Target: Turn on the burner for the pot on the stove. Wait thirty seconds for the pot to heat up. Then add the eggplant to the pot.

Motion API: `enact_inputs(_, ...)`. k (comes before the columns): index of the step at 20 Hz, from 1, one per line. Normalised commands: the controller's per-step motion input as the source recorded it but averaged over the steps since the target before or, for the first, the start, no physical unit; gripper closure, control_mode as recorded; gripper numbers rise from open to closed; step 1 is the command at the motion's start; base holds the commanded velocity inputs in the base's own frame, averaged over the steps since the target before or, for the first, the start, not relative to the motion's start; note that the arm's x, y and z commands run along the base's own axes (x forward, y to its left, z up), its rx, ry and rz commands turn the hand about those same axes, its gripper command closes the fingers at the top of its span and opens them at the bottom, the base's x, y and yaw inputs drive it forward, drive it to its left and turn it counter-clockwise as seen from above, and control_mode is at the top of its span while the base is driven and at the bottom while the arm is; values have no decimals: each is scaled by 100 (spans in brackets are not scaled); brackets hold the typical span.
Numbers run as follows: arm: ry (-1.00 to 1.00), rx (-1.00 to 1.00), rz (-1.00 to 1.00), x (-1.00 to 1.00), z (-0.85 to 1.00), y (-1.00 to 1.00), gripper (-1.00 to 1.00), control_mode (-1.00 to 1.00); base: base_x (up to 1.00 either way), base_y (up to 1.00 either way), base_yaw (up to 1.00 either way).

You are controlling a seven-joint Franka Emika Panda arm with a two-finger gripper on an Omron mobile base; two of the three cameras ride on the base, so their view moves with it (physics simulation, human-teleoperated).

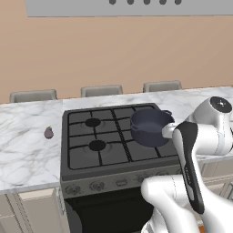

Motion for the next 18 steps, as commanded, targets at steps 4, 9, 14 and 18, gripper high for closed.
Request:
enact_inputs(4, 0, 0, 0, 0, 0, 0, -100, -100, 0, 0, 0)
enact_inputs(9, 0, 0, 0, 0, 0, 0, -100, -100, 0, 0, 0)
enact_inputs(14, 0, 0, 0, 0, 0, 0, -100, -100, 0, 0, 0)
enact_inputs(18, 0, 0, 0, 0, 0, 0, -100, -100, 0, 0, 0)
